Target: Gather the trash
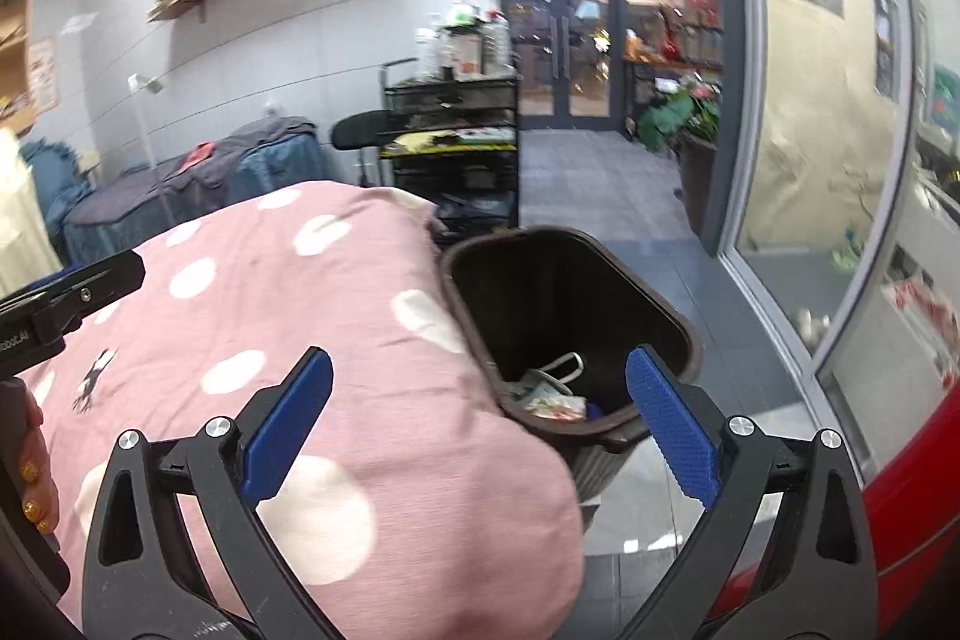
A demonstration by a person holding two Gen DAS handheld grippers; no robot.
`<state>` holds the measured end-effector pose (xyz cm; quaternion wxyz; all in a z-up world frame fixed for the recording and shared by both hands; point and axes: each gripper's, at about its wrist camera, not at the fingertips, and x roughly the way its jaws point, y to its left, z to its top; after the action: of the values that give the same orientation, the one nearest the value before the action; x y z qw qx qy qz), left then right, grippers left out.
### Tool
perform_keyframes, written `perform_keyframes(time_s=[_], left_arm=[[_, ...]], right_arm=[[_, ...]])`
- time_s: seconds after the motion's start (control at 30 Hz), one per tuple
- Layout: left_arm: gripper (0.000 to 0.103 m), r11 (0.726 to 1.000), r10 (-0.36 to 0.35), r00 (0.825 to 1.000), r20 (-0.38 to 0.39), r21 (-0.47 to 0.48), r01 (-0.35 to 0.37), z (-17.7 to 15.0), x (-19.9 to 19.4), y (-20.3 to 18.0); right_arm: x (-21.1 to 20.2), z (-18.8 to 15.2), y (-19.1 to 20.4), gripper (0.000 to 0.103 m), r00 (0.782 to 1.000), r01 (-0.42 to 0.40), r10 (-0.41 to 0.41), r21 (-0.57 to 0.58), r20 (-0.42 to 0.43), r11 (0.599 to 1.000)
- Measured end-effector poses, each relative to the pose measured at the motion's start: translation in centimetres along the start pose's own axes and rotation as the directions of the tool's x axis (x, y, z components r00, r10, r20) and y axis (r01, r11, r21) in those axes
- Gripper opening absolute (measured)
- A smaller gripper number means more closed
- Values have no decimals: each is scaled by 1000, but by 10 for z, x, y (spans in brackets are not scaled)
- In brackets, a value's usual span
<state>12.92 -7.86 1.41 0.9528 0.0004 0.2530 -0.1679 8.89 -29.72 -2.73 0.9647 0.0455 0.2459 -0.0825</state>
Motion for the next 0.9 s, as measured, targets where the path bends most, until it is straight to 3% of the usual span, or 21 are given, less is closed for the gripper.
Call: perform_keyframes(time_s=[0.23, 0.4, 0.9], left_arm=[[97, 995, 82, 992, 100, -73, -75, -20, -47, 23], [97, 988, 146, 980, 136, -67, -138, -37, -69, 25], [97, 978, 195, 970, 142, -99, -182, -66, -98, 32]], right_arm=[[-36, -14, 35, 97, 995, -54, 57, -43, 86, 998], [-60, -26, 52, 97, 989, -74, 83, -75, 122, 994], [-98, -44, 70, 97, 973, -97, 121, -127, 195, 987]])
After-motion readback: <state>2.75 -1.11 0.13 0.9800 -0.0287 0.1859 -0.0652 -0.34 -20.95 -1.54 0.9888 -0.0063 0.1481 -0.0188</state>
